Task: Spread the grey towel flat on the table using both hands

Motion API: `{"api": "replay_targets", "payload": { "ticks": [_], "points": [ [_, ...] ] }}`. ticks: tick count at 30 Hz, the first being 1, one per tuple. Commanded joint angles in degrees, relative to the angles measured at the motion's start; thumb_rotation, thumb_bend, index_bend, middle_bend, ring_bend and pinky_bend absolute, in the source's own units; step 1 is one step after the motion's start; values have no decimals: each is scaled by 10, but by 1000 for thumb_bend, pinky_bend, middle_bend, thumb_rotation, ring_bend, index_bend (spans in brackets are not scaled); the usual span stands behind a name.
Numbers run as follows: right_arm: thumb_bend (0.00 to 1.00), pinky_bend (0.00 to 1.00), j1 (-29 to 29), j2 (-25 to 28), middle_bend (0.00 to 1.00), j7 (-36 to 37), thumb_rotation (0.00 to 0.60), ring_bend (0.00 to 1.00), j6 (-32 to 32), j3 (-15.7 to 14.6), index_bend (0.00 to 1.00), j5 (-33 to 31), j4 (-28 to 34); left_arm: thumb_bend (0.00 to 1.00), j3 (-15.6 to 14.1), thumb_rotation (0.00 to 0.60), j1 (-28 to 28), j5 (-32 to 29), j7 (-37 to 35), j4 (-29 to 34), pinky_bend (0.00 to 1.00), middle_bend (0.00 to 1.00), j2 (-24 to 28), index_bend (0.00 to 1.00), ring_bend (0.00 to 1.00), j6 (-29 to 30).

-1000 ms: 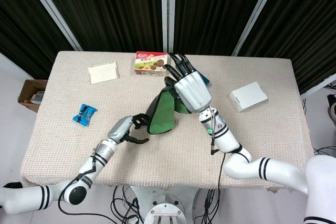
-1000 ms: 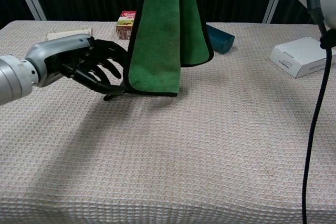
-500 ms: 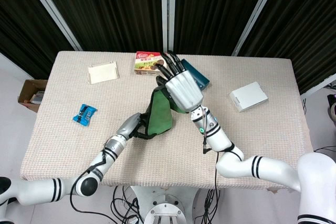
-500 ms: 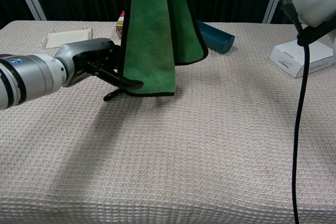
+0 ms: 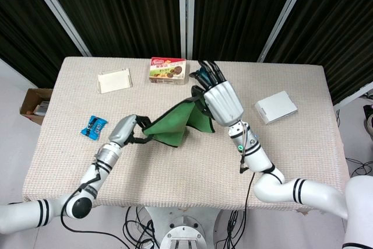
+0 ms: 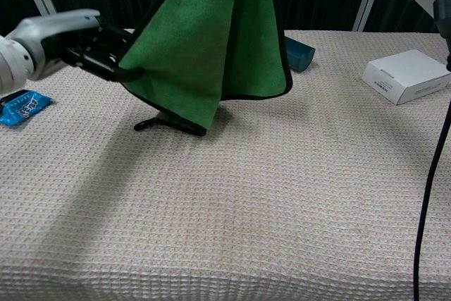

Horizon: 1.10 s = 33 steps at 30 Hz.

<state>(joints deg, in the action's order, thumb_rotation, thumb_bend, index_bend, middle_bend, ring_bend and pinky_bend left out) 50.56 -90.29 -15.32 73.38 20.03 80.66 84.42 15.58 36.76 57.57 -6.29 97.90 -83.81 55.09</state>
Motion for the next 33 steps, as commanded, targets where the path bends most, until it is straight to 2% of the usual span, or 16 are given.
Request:
{"api": "replay_targets", "payload": {
  "ticks": [1,5,9,12,15,19,23,28,33],
  "points": [
    [438,0,9,0,247,3,600,0,-14,18,663,-20,-23,530,26,600,3,9,29,-15,404,513,16,760,423,34],
    [438,0,28,-14,247,41,600,0,-34,52,664,-56,-59,530,58,600,23,2,69,-70,393,510,-1,760,420,77],
    [438,0,47,-32,246,80,600,0,-36,75,664,-65,-104,529,92,600,45,7,74,-132,388,509,-27,760,419,109],
    [437,0,59,-40,245,104,600,0,-28,84,665,-59,-132,529,116,600,56,22,55,-174,388,509,-45,760,419,139],
    [436,0,57,-42,245,127,600,0,-19,77,664,-48,-142,530,119,600,58,53,36,-209,387,505,-57,757,414,173],
    [435,0,35,-35,245,166,600,0,-6,50,664,-28,-142,533,81,600,42,123,18,-249,387,498,-71,752,403,227],
    [435,0,-2,-14,247,197,600,0,-4,-7,664,3,-126,531,6,600,8,205,14,-287,386,497,-83,748,402,278],
    [435,0,-40,6,251,228,600,0,-20,-88,664,46,-109,528,-78,600,-30,262,11,-332,378,495,-111,748,401,291],
    [434,0,-60,16,253,246,600,0,-25,-134,663,79,-101,526,-133,600,-63,303,25,-387,378,492,-140,747,401,310]
  ]
}}
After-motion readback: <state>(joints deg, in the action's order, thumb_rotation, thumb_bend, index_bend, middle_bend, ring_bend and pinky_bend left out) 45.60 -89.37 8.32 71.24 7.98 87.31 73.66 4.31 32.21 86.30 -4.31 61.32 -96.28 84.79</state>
